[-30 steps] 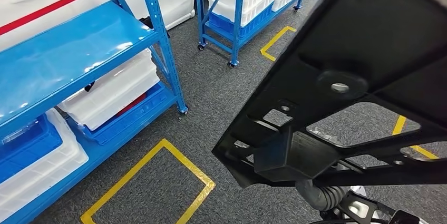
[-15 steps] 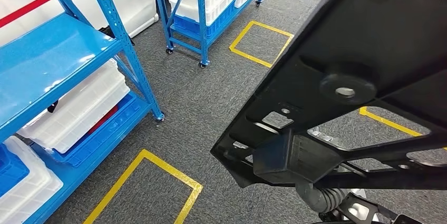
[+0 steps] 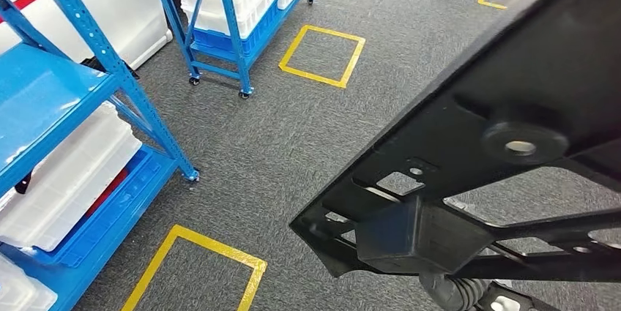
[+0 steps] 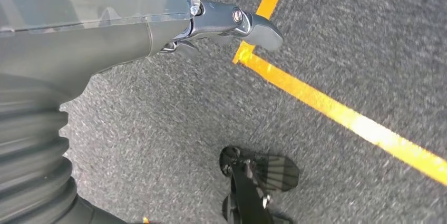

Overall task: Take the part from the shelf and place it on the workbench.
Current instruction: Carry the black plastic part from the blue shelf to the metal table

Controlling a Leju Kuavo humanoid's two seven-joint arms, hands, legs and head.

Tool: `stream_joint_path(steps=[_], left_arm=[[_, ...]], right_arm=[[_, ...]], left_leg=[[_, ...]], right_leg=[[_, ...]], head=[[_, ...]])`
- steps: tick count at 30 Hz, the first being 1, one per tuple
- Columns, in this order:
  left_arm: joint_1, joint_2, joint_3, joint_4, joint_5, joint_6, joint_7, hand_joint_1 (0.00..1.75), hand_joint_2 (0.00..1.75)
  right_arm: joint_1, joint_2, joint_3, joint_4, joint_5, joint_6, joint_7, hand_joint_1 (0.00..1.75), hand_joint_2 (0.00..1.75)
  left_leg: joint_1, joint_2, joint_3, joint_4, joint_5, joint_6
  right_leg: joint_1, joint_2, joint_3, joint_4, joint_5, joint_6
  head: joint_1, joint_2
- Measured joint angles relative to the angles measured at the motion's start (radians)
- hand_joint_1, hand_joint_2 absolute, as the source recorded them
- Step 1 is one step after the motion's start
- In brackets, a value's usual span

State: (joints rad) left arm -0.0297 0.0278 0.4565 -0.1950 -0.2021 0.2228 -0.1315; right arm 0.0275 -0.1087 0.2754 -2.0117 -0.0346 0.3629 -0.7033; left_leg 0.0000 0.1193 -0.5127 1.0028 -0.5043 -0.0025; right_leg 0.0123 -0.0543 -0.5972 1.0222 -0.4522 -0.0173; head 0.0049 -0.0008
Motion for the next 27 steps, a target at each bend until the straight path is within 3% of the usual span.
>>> stream_joint_path(steps=[1,3,5,6,7,8,9,11,13,15,16,17,18,20,22,23,24,25,27], left_arm=[[-0.002,0.0,0.0,0.0,0.0,0.0,0.002,0.0,1.75],[-0.001,-0.002,-0.001,0.0,0.002,0.0,0.001,0.0,1.75],[0.004,-0.003,0.001,0.0,0.008,0.0,-0.003,0.0,1.75],[0.008,-0.003,0.004,0.0,0.013,-0.002,-0.008,0.0,1.75],[0.011,-0.003,0.007,0.0,0.019,-0.005,-0.017,0.0,1.75],[0.012,-0.003,0.011,0.0,0.024,-0.01,-0.029,0.0,1.75],[0.013,-0.004,0.016,0.0,0.03,-0.016,-0.042,0.0,1.75],[0.014,-0.005,0.029,0.0,0.041,-0.03,-0.062,0.0,1.75],[0.012,-0.006,0.042,0.0,0.046,-0.037,-0.069,0.0,1.75],[0.007,-0.007,0.053,0.0,0.046,-0.031,-0.069,0.0,1.75],[0.004,-0.008,0.057,0.0,0.045,-0.023,-0.068,0.0,1.75],[0.003,-0.01,0.06,0.0,0.044,-0.012,-0.066,0.0,1.75],[0.003,-0.012,0.063,0.0,0.042,0.001,-0.065,0.0,1.75],[0.007,-0.015,0.068,0.0,0.034,0.021,-0.068,0.0,1.75],[0.01,-0.017,0.07,0.0,0.019,0.031,-0.084,0.0,1.75],[0.01,-0.019,0.07,0.0,0.011,0.033,-0.092,0.0,1.75],[0.009,-0.021,0.07,0.0,0.006,0.031,-0.098,0.0,1.75],[0.007,-0.022,0.07,0.0,0.0,0.021,-0.102,0.0,1.75],[0.006,-0.025,0.07,0.0,-0.01,-0.014,-0.106,0.0,1.75]], right_arm=[[0.005,0.001,-0.004,-0.007,-0.002,0.007,0.0,1.62,1.75],[0.013,0.003,-0.009,-0.02,-0.005,0.017,0.0,1.62,1.75],[0.022,0.006,-0.011,-0.03,-0.004,0.02,0.0,1.62,1.75],[0.03,0.007,-0.012,-0.035,-0.001,0.019,0.0,1.62,1.75],[0.038,0.009,-0.013,-0.04,0.005,0.018,0.0,1.62,1.75],[0.046,0.01,-0.013,-0.047,0.014,0.015,0.0,1.62,1.75],[0.054,0.011,-0.014,-0.055,0.024,0.009,0.0,1.62,1.75],[0.066,0.012,-0.012,-0.076,0.044,-0.01,0.0,1.62,1.75],[0.073,0.012,-0.004,-0.098,0.064,-0.031,0.0,1.62,1.75],[0.082,0.012,0.009,-0.118,0.08,-0.043,0.0,1.62,1.75],[0.088,0.012,0.016,-0.126,0.087,-0.048,0.0,1.62,1.75],[0.093,0.012,0.022,-0.134,0.092,-0.052,0.0,1.62,1.75],[0.097,0.012,0.03,-0.139,0.098,-0.056,0.0,1.62,1.75],[0.106,0.012,0.046,-0.146,0.107,-0.063,0.0,1.62,1.75],[0.123,0.012,0.062,-0.146,0.114,-0.071,0.0,1.62,1.75],[0.132,0.012,0.068,-0.146,0.115,-0.075,0.0,1.62,1.75],[0.138,0.01,0.073,-0.145,0.115,-0.077,0.0,1.62,1.75],[0.139,0.008,0.078,-0.142,0.113,-0.079,0.0,1.62,1.75],[0.127,0.0,0.088,-0.125,0.097,-0.079,0.0,1.62,1.75]], left_leg=[[0.001,-0.008,0.001,0.004,-0.006,-0.005],[0.006,-0.058,-0.02,0.061,-0.046,-0.013],[0.01,-0.104,-0.082,0.19,-0.108,-0.018],[0.01,-0.11,-0.114,0.252,-0.129,-0.021],[0.011,-0.112,-0.134,0.285,-0.13,-0.022],[0.012,-0.113,-0.137,0.28,-0.11,-0.024],[0.013,-0.118,-0.123,0.236,-0.073,-0.024],[0.018,-0.152,-0.069,0.102,-0.004,-0.024],[0.02,-0.184,-0.04,0.031,0.015,-0.017],[0.016,-0.176,-0.035,0.024,0.014,-0.004],[0.014,-0.164,-0.033,0.019,0.017,0.003],[0.014,-0.152,-0.03,0.014,0.021,0.012],[0.015,-0.14,-0.029,0.009,0.024,0.018],[0.012,-0.117,-0.028,0.005,0.025,0.026],[0.009,-0.091,-0.029,0.005,0.023,0.028],[0.008,-0.079,-0.028,0.005,0.022,0.028],[0.007,-0.067,-0.026,0.005,0.02,0.027],[0.006,-0.057,-0.023,0.005,0.018,0.026],[0.003,-0.038,-0.017,0.005,0.012,0.019]], right_leg=[[-0.003,0.011,0.002,-0.005,0.002,-0.005],[-0.009,0.032,0.007,-0.014,0.007,-0.017],[-0.01,0.054,0.008,-0.015,0.008,-0.023],[-0.009,0.068,0.008,-0.014,0.007,-0.023],[-0.01,0.083,0.008,-0.013,0.007,-0.023],[-0.01,0.097,0.008,-0.01,0.006,-0.022],[-0.011,0.112,0.009,-0.007,0.005,-0.02],[-0.013,0.137,0.006,0.004,-0.001,-0.012],[-0.015,0.16,-0.002,0.013,-0.003,-0.001],[-0.019,0.18,-0.008,0.012,0.001,0.012],[-0.021,0.179,-0.01,0.015,0.0,0.018],[-0.021,0.162,-0.017,0.027,-0.009,0.022],[-0.02,0.136,-0.031,0.059,-0.029,0.026],[-0.02,0.08,-0.085,0.172,-0.091,0.032],[-0.023,0.063,-0.135,0.274,-0.127,0.037],[-0.025,0.06,-0.138,0.281,-0.119,0.037],[-0.025,0.056,-0.119,0.247,-0.095,0.036],[-0.023,0.044,-0.083,0.18,-0.061,0.032],[-0.012,0.004,-0.012,0.05,-0.02,0.02]], head=[[0.0,0.0],[0.0,0.0],[-0.001,0.0],[0.0,0.0],[0.0,0.0],[-0.001,0.0],[-0.001,0.0],[0.0,0.0],[0.0,0.0],[0.001,0.0],[0.001,0.0],[0.001,0.0],[0.002,0.0],[0.003,0.0],[0.003,0.0],[0.003,0.0],[0.003,0.0],[0.003,0.0],[0.003,0.0]])
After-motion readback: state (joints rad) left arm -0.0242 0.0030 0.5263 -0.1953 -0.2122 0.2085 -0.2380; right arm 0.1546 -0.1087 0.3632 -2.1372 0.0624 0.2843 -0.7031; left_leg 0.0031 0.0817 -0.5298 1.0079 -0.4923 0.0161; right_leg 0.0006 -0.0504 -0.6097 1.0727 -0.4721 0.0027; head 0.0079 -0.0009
